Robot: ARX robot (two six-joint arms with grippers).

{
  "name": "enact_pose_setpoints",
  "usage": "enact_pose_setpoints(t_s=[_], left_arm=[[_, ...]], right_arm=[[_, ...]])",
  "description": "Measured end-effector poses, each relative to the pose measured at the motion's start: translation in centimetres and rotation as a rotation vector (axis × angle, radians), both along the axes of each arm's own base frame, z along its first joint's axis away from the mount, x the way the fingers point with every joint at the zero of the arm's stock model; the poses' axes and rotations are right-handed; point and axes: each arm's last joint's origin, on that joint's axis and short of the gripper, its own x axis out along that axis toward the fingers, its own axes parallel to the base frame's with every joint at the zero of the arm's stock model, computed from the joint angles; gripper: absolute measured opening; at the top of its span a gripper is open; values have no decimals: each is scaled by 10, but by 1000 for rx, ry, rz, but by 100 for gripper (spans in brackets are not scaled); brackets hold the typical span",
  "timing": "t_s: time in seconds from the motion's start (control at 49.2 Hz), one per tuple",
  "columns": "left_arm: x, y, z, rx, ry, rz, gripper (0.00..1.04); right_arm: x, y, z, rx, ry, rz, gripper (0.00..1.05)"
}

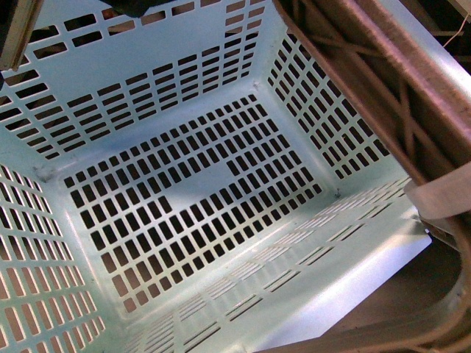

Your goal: Pick apple with right arm and hold basket with left

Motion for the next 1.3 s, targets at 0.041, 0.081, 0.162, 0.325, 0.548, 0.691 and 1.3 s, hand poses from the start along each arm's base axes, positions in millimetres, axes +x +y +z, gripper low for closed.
enact_pose_setpoints(t_s=[0.041, 0.081, 0.162, 0.325, 0.548, 0.691, 1.3], left_arm=[[0, 0, 0, 0, 0, 0, 7], [0, 0, 0, 0, 0, 0, 7], [0, 0, 0, 0, 0, 0, 7], [0, 0, 0, 0, 0, 0, 7], [0, 0, 0, 0, 0, 0, 7], [0, 0, 0, 0, 0, 0, 7], [0, 0, 0, 0, 0, -4, 7]], right_arm=[[-2, 5, 17, -8, -44, 20, 80], [-5, 12, 34, -12, -90, 45, 80], [-11, 26, 66, -9, -186, 100, 80], [-26, 64, 117, 14, -359, 216, 80], [-31, 137, 127, 85, -407, 397, 80], [-30, 168, 116, 106, -384, 466, 80], [-41, 179, 98, 52, -358, 423, 96]])
